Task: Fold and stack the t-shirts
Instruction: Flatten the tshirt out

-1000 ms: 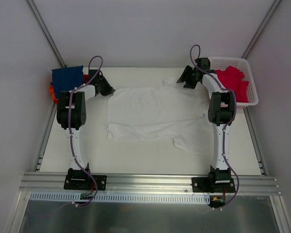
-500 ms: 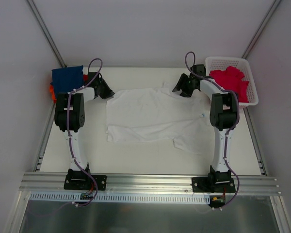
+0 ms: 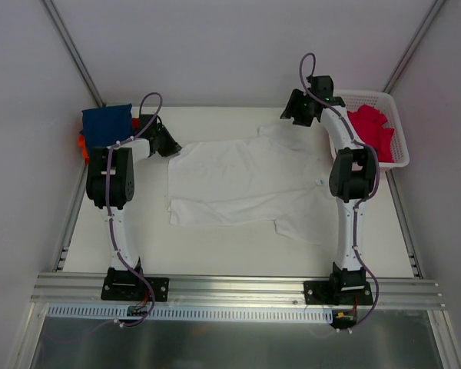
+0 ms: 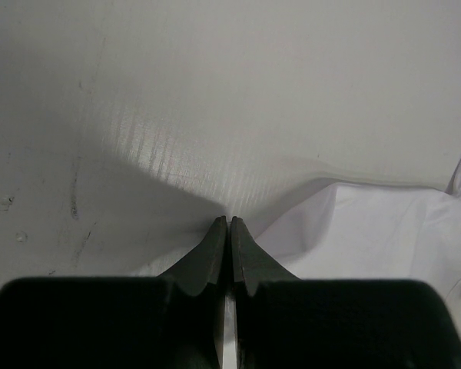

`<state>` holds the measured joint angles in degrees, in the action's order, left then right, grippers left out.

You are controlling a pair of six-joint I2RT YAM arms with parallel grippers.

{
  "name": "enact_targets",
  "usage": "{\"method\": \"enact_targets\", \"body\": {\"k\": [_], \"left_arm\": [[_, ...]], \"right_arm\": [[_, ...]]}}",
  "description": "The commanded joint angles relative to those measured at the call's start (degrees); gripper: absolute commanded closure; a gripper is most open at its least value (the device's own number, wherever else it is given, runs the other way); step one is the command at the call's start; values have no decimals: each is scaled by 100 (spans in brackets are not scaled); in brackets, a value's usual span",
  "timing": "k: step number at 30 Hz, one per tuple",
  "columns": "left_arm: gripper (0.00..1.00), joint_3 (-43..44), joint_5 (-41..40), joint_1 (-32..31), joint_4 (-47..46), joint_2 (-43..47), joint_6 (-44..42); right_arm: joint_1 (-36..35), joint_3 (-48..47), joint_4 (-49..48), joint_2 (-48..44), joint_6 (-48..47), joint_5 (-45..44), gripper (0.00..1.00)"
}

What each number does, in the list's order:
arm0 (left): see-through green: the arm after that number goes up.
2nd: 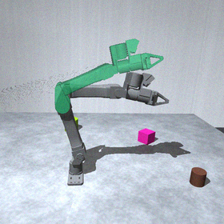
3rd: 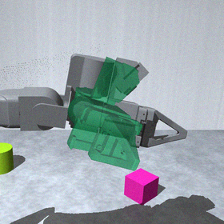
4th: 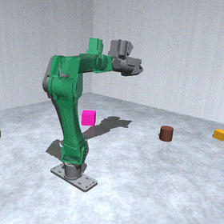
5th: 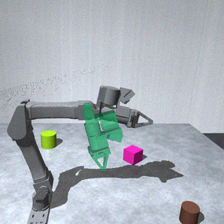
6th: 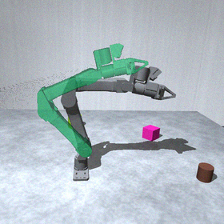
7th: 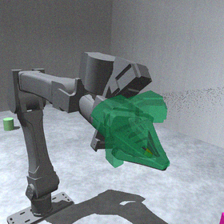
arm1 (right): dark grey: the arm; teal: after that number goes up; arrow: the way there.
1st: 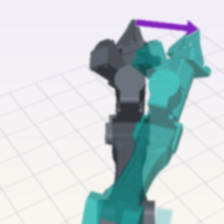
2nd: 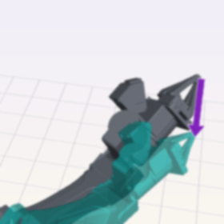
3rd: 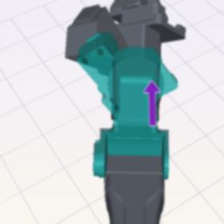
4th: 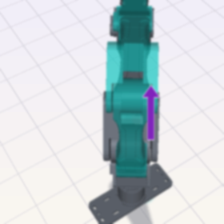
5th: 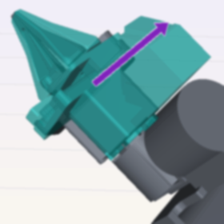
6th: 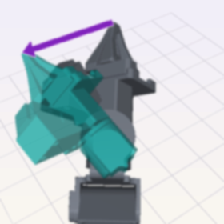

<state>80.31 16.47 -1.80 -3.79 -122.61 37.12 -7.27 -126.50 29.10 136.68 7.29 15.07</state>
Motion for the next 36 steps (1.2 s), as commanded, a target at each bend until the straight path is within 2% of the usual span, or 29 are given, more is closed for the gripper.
{"method": "enact_targets", "body": {"k": [1,17,28,33,36], "left_arm": [[100,-7,111,5,-25,132,41],[100,37,146,5,-25,175,41],[100,46,190,5,-16,193,32],[100,81,234,5,-34,158,49],[100,90,243,5,-60,141,49]], "right_arm": [[199,-375,412,306,-245,-302,39],[551,-209,465,579,-114,-373,39],[551,-367,438,842,97,215,41],[498,-332,368,886,203,453,46],[455,-332,324,913,220,488,63]]}}
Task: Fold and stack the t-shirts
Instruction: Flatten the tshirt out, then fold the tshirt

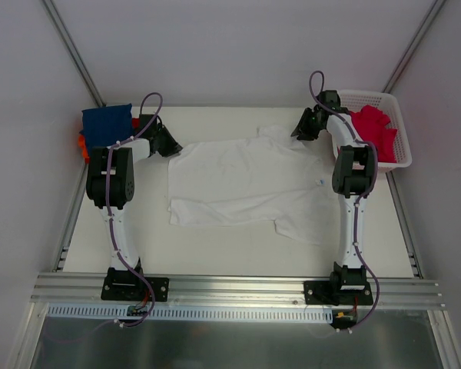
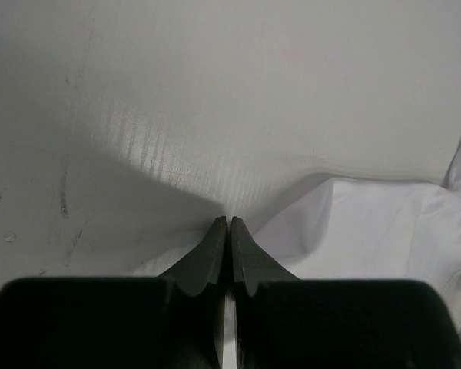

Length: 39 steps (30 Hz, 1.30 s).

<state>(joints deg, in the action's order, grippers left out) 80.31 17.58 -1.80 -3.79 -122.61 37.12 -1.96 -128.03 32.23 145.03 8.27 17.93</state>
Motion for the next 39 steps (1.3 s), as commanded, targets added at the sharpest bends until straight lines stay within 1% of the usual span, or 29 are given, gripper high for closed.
{"method": "enact_targets", "body": {"k": [1,2,3,4,7,10,17,28,39], "left_arm": [[100,90,131,5,-52,132,49],[100,90,131,5,-51,123,58],[100,98,140,5,-60,114,58],[100,107,157,5,-60,114,58],[100,142,193,5,-69,70,49],[100,239,280,5,-69,0,14],[100,371,316,5,-60,105,-144],[100,213,333,13,10,773,-311],[100,-349,210,66,63,1617,-425]], "right_arm": [[-86,-179,12,95,139,210,68],[-86,-187,3,104,140,219,77],[-94,-188,3,104,148,228,82],[-94,-188,-6,113,157,219,90],[-103,-153,-6,96,148,219,100],[-103,-48,-32,17,78,175,100],[-112,296,-261,-572,-62,35,100],[-112,682,-278,-1714,-440,-378,100],[-103,1227,-261,-2497,-564,-519,100]]}}
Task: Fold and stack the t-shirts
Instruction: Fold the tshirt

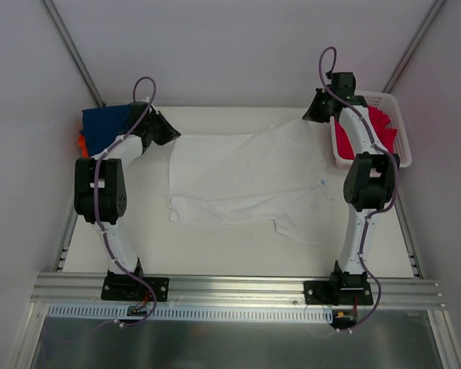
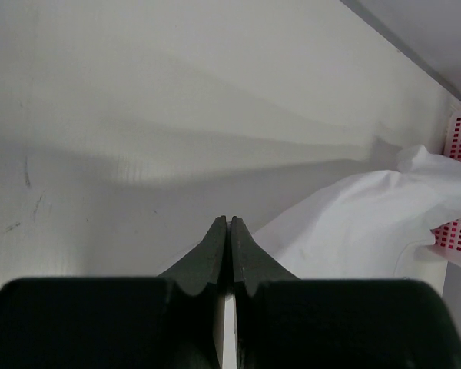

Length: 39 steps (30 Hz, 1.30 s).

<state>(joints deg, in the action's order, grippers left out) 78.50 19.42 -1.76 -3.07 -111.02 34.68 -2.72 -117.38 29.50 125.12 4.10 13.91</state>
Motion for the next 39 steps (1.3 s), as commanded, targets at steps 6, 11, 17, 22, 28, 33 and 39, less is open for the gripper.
{"method": "enact_targets", "body": {"k": [6,11,17,22,28,33,39], "left_arm": [[100,-659,44,62,26,879,-146],[100,-1064,9,62,35,1310,-154],[100,-1548,0,62,26,1688,-119],[100,-1960,-26,62,35,1944,-110],[100,-2295,0,62,26,2120,-84],[100,-2462,18,53,8,2067,-66],[100,-2611,62,53,-36,1944,-57]], "right_arm": [[-35,847,83,-1128,-199,-205,100],[-35,1787,-23,-1797,-225,-328,100],[-35,2605,-84,-2527,-102,-337,100],[-35,3370,-163,-2923,-6,-389,100],[-53,4099,-357,-3257,135,-328,100],[-97,4557,-497,-3397,144,-345,100],[-97,4979,-611,-3459,188,-328,100]]}}
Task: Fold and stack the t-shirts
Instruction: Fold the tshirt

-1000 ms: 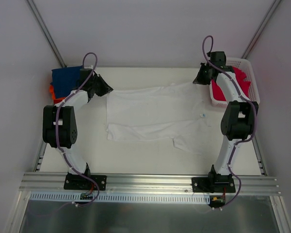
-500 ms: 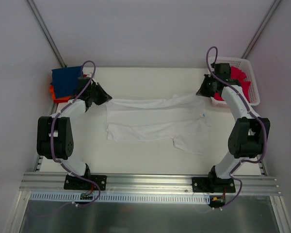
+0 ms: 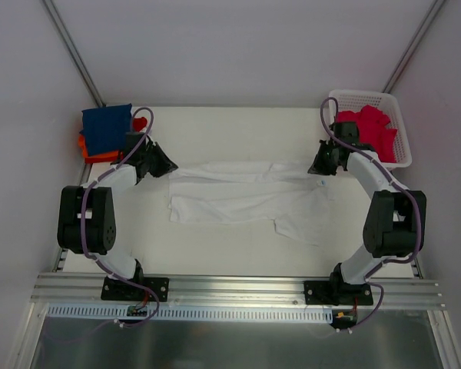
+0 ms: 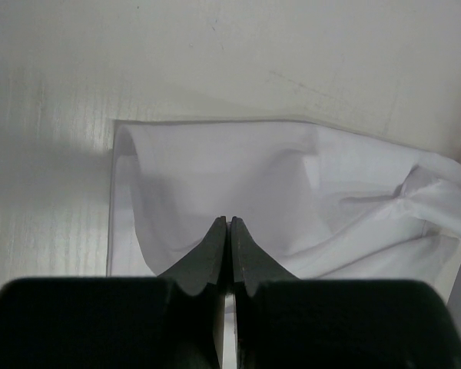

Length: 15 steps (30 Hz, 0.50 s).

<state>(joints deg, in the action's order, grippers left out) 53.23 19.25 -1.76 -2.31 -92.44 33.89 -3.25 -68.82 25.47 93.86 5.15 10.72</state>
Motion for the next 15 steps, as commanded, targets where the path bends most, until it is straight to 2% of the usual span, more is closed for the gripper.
{"method": "enact_targets", "body": {"k": [1,15], "left_arm": [[100,-111,79,53,-121,60,21],[100,-576,106,53,-139,-116,48]], "right_arm": [[-45,166,-236,-342,92,0,100],[-115,984,-420,-632,206,-105,100]]}}
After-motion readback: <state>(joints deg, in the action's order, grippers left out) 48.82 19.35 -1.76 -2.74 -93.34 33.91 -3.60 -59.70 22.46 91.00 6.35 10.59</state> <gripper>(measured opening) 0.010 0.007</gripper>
